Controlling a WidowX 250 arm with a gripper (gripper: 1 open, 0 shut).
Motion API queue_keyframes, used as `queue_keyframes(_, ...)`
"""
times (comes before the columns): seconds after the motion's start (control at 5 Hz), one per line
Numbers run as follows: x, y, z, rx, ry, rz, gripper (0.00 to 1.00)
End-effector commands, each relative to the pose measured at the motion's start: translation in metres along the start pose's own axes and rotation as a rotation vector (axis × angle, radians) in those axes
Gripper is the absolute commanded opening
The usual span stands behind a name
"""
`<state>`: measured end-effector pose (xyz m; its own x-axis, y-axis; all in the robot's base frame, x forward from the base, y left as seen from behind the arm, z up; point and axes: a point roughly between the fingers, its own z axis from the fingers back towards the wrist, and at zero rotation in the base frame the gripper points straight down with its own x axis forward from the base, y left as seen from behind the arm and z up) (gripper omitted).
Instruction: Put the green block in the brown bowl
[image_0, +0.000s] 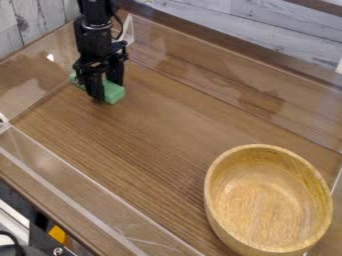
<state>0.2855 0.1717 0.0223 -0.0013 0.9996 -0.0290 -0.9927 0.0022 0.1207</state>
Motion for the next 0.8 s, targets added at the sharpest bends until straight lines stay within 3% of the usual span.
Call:
queue_keyframes(0.0, -0.003, 0.001, 0.018, -0.045, -0.018, 0.048, 0.00)
queue_keyframes(0.6, -0.036, 0.002, 0.026, -0.044, 0.016, 0.122, 0.00)
